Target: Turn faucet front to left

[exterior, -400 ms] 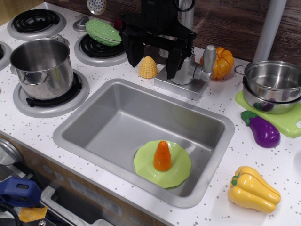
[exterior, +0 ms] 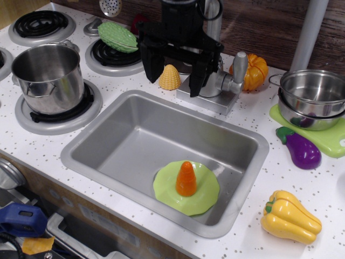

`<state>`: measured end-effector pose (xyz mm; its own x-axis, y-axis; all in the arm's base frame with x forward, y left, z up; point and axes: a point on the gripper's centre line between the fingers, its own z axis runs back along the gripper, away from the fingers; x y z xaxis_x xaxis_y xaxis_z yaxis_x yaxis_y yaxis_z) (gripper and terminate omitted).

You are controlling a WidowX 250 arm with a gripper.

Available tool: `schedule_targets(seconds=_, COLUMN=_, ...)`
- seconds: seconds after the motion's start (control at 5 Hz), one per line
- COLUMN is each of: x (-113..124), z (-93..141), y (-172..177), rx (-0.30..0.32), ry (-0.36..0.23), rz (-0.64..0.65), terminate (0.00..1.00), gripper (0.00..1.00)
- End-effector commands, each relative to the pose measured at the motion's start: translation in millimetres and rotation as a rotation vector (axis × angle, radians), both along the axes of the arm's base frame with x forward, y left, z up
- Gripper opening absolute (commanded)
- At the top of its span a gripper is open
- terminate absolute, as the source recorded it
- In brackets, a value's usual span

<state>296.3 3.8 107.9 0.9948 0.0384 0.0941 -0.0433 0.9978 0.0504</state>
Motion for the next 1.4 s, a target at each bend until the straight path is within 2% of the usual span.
schedule_targets(seconds=0.0, x=14, z=16, y=-1, rx=0.048, ry=-0.072, rz=-0.019, terminate=0.0, gripper=1.0)
schedule_targets(seconds=0.2, x=21, z=25, y=5, rx=0.052, ry=-0.107, rz=-0.017, terminate=0.0, gripper=1.0)
schedule_targets(seconds=0.4, x=32, z=36, y=13, rx=0.075, ry=-0.193, rz=0.018, terminate=0.0, gripper=1.0)
schedule_targets(seconds=0.6, x=35, z=35, y=19, rx=0.084, ry=-0.286, rz=0.044, terminate=0.0, gripper=1.0)
schedule_targets(seconds=0.8, x=43, z=28, y=19, rx=0.127, ry=-0.377, rz=0.117, terminate=0.0, gripper=1.0)
schedule_targets(seconds=1.0, x=43, z=30, y=25, rx=0.135, ry=-0.355, rz=0.094, terminate=0.0, gripper=1.0)
schedule_targets(seconds=1.2, x=42, z=32, y=35, rx=0.135, ry=-0.335, rz=0.059, terminate=0.0, gripper=0.0)
